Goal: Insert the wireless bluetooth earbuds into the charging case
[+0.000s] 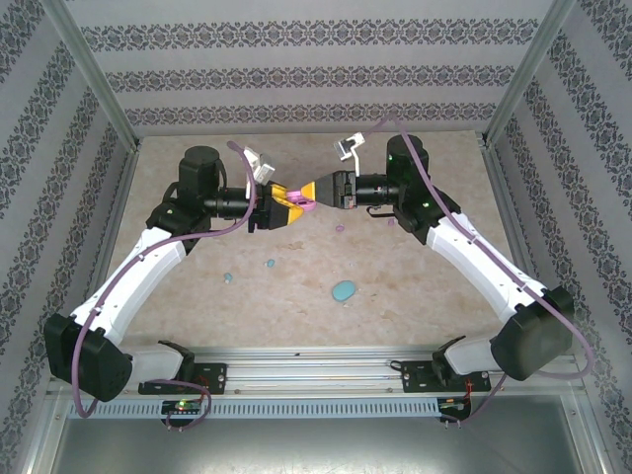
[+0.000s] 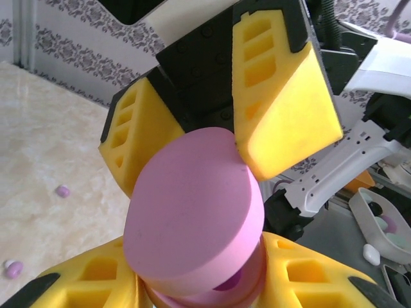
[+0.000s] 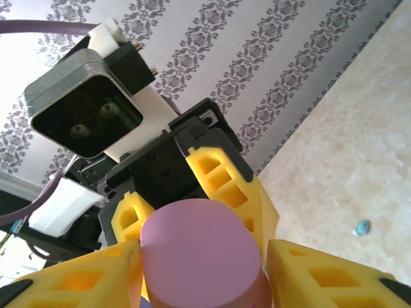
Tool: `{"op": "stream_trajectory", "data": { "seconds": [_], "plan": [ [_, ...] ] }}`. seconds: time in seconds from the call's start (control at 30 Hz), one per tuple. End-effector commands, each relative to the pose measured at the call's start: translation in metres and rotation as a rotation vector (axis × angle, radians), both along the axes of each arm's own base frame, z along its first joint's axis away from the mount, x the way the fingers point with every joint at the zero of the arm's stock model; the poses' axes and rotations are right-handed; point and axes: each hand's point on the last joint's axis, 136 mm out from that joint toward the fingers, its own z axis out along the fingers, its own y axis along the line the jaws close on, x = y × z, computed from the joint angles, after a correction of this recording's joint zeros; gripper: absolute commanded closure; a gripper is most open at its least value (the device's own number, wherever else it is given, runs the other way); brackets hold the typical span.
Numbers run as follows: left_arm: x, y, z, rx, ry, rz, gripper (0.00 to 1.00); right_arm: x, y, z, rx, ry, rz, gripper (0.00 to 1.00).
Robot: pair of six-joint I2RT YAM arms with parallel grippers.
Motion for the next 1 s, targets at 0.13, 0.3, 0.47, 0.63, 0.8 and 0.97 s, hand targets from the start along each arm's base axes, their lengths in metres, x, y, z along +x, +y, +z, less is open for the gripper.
{"op": "stream_trajectory", "data": {
  "seconds": [0.13,0.3,0.47,0.63,0.8,0.97],
  "plan": [
    [-0.020,-0.001,0.037,-0.047,-0.135,-0.068,0.90,0.035,-0.009,-0.043,-0.056,0.165,-0.196,0.44],
    [-0.021,-0.003,0.040,-0.074,-0.110,-0.087,0.90,0.032,-0.003,-0.041,-0.047,0.151,-0.180,0.43],
    [-0.022,-0.004,0.038,-0.090,-0.097,-0.098,0.90,0.034,0.000,-0.040,-0.047,0.157,-0.175,0.50],
    [-0.024,-0.005,0.038,-0.109,-0.079,-0.119,0.90,0.038,0.000,-0.039,-0.043,0.146,-0.184,0.62],
    [-0.024,-0.007,0.041,-0.126,-0.063,-0.137,0.90,0.040,0.003,-0.040,-0.027,0.136,-0.172,0.66],
    [-0.022,-0.009,0.047,-0.158,-0.037,-0.162,0.90,0.041,0.005,-0.037,-0.012,0.105,-0.143,0.68]
  ]
}}
